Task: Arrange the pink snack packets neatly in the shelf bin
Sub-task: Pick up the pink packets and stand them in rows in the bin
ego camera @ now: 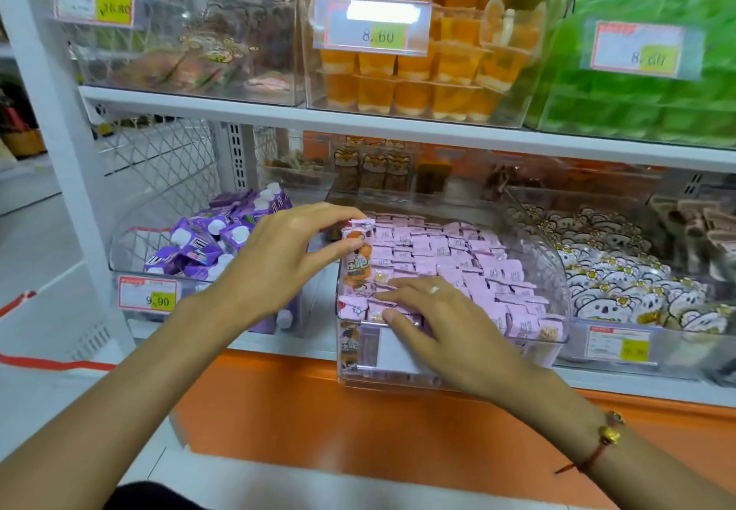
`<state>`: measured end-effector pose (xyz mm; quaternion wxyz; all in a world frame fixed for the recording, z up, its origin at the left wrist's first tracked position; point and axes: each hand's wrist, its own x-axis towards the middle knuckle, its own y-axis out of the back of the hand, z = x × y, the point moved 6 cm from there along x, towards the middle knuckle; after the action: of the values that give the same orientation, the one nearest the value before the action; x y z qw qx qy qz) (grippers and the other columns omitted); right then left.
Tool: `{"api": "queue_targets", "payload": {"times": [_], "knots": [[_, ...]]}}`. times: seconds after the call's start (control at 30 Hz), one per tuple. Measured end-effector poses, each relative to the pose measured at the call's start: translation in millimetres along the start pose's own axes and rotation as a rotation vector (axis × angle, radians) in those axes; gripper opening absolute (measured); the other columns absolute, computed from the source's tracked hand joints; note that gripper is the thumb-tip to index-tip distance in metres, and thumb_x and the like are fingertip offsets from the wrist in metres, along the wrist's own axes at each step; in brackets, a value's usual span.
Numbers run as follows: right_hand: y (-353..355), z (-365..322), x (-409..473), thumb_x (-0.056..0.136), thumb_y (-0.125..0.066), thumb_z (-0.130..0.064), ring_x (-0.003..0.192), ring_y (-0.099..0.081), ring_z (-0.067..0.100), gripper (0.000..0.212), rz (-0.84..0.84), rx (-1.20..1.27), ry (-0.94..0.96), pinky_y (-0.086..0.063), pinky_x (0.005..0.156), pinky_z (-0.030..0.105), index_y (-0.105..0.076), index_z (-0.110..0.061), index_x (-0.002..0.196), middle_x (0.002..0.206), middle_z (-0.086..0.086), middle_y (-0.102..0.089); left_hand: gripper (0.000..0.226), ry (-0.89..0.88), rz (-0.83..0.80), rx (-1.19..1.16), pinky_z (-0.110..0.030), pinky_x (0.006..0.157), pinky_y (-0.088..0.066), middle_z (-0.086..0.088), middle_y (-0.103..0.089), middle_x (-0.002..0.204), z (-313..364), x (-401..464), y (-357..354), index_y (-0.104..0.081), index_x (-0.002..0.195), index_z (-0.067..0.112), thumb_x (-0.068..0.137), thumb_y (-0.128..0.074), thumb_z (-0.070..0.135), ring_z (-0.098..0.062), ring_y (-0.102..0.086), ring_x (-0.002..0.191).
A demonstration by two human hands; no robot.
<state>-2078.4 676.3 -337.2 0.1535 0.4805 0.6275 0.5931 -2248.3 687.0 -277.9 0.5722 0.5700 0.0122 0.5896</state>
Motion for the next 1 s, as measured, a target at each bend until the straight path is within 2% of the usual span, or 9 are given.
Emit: {"api": "queue_targets", "payload": {"times": [0.1,0.3,0.5,0.6,0.67,0.77,0.83,0.9,1.0], "knots": [[0,4,8,0.099,-0.038,-0.041,0.093,-0.047,0.009,0.03,0.018,0.099,-0.053,-0.039,0.076,0.028,-0.063,-0.025,0.106,0.097,-0.013,-0.058,0.043,-0.016,-0.023,0.011,-0.027,0.089,-0.049,0.01,-0.067,0.113,3,3,-5,-0.064,0.118,0.023,0.083,-0.055,0.045,-0.007,-0.061,0.102],[3,13,30,0.085,-0.059,-0.049,0.087,-0.057,0.009,0.029,0.088,0.302,-0.147,-0.049,0.075,0.034,-0.053,-0.025,0.099,0.093,-0.011,-0.061,0.031,0.007,-0.07,-0.064,-0.024,0.092,-0.047,0.013,-0.064,0.114,0,9,-15,-0.063,0.116,0.025,0.087,-0.062,0.035,-0.001,-0.058,0.106],[2,3,43,0.082,-0.066,-0.04,0.071,-0.061,0.007,0.039,0.187,0.571,-0.108,-0.052,0.065,0.029,-0.048,-0.032,0.115,0.097,-0.012,-0.063,0.032,0.213,0.144,-0.444,-0.011,0.088,-0.045,0.018,-0.067,0.108,-17,-8,-16,-0.064,0.114,0.025,0.083,-0.07,0.018,0.004,-0.061,0.103],[3,-4,47,0.083,-0.063,-0.041,0.077,-0.059,0.004,0.036,0.179,0.454,-0.044,-0.05,0.064,0.023,-0.051,-0.033,0.117,0.099,-0.016,-0.061,0.034,0.212,0.166,-0.46,-0.015,0.089,-0.048,0.02,-0.067,0.108,-12,-15,-17,-0.064,0.115,0.027,0.083,-0.071,0.02,0.003,-0.061,0.102],[4,-6,49,0.086,-0.063,-0.033,0.077,-0.06,0.003,0.027,0.218,0.479,-0.046,-0.05,0.061,0.021,-0.056,-0.026,0.111,0.095,-0.013,-0.064,0.042,0.175,0.218,-0.339,-0.018,0.094,-0.045,0.017,-0.063,0.116,-9,-19,-14,-0.059,0.122,0.026,0.082,-0.072,0.023,0.003,-0.057,0.107],[9,17,47,0.089,-0.063,-0.027,0.078,-0.067,0.005,0.025,0.364,0.796,-0.281,-0.053,0.062,0.017,-0.058,-0.016,0.11,0.098,-0.004,-0.069,0.035,0.063,0.267,-0.069,-0.023,0.093,-0.042,0.006,-0.06,0.112,-4,-22,-5,-0.059,0.114,0.017,0.083,-0.07,0.027,-0.009,-0.053,0.105],[10,36,42,0.089,-0.062,-0.028,0.076,-0.069,0.006,0.029,0.391,0.992,-0.465,-0.053,0.065,0.017,-0.059,-0.011,0.113,0.098,0.0,-0.072,0.037,-0.05,0.039,0.192,-0.028,0.096,-0.037,0.004,-0.062,0.111,1,-24,-18,-0.063,0.11,0.016,0.088,-0.059,0.045,-0.016,-0.051,0.109],[9,45,36,0.088,-0.063,-0.03,0.071,-0.068,0.007,0.038,0.378,1.099,-0.546,-0.054,0.066,0.02,-0.053,-0.011,0.12,0.086,-0.002,-0.074,0.056,-0.13,-0.212,0.429,-0.032,0.108,-0.026,0.005,-0.06,0.124,0,-30,-39,-0.064,0.116,0.019,0.09,-0.039,0.062,-0.017,-0.046,0.124],[11,46,34,0.087,-0.065,-0.031,0.066,-0.068,0.006,0.049,0.376,1.107,-0.546,-0.054,0.061,0.02,-0.04,-0.016,0.127,0.074,-0.007,-0.074,0.056,-0.198,-0.254,0.491,-0.034,0.112,-0.025,0.005,-0.06,0.127,-2,-36,-40,-0.069,0.11,0.023,0.089,-0.037,0.065,-0.017,-0.045,0.128]]}}
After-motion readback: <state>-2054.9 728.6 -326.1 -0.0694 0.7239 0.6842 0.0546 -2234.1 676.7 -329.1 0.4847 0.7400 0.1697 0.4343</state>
